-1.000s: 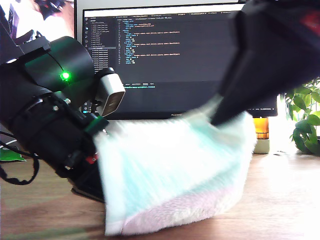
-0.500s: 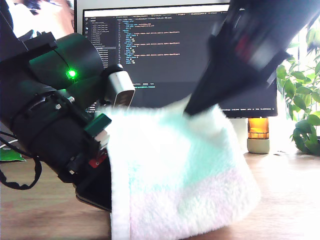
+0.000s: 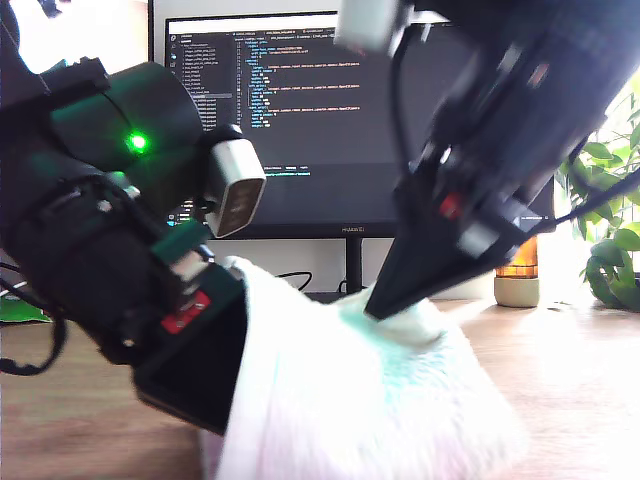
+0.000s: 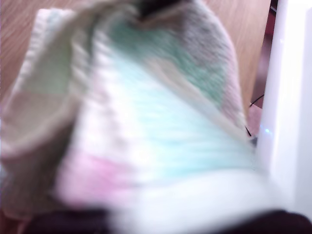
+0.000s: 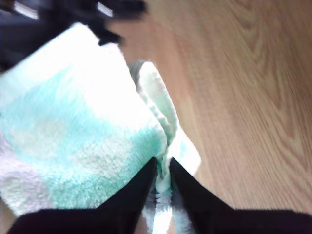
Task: Fold the tea towel to a neat square and place it to the right
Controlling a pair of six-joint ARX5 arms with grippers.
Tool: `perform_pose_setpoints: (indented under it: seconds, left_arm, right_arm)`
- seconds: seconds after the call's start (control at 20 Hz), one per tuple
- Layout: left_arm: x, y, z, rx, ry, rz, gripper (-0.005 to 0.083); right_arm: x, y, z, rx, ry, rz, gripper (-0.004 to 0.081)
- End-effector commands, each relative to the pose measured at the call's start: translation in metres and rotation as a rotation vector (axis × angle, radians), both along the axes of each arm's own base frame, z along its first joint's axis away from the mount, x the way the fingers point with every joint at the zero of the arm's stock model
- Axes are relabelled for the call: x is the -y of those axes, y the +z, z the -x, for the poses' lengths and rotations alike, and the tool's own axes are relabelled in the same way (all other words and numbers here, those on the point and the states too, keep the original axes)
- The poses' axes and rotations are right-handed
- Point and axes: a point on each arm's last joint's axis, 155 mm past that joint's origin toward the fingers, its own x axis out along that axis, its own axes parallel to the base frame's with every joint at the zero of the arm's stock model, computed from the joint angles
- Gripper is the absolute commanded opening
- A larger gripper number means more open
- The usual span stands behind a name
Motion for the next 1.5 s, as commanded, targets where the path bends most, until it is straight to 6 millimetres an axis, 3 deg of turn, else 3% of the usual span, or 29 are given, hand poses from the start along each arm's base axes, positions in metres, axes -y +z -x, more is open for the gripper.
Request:
perform_pose_setpoints:
  seconds: [0.0, 0.4, 0.9, 1.2, 1.45]
  left_arm:
    - [-0.007, -0.004, 0.01, -0.019, -0.007, -0.016, -0.0024]
    - [-0.012, 0.001, 0.01, -0.021, 0.005, -0.026, -0.0024]
    - [-0.046, 0.039, -0.004, 0.092, 0.118, -0.072, -0.0024]
    - [-0.055, 0.069, -0.009, 0.166, 0.175, -0.031, -0.0024]
    - [-0.057, 0.077, -0.007, 0.178, 0.182, -0.013, -0.0024]
  right_arm:
    - [-0.004, 0.0, -0.003, -0.001, 0.008, -0.018, -0.0013]
    - [-0.012, -0.009, -0.001, -0.035, 0.034, -0.037, -0.0013]
    - [-0.015, -0.036, -0.002, -0.083, 0.03, -0.002, -0.0013]
    - [-0.025, -0.036, -0.014, -0.036, 0.024, -0.037, -0.0009]
    - [-0.024, -0.023, -0.037, 0.059, -0.037, -0.04, 0.0179]
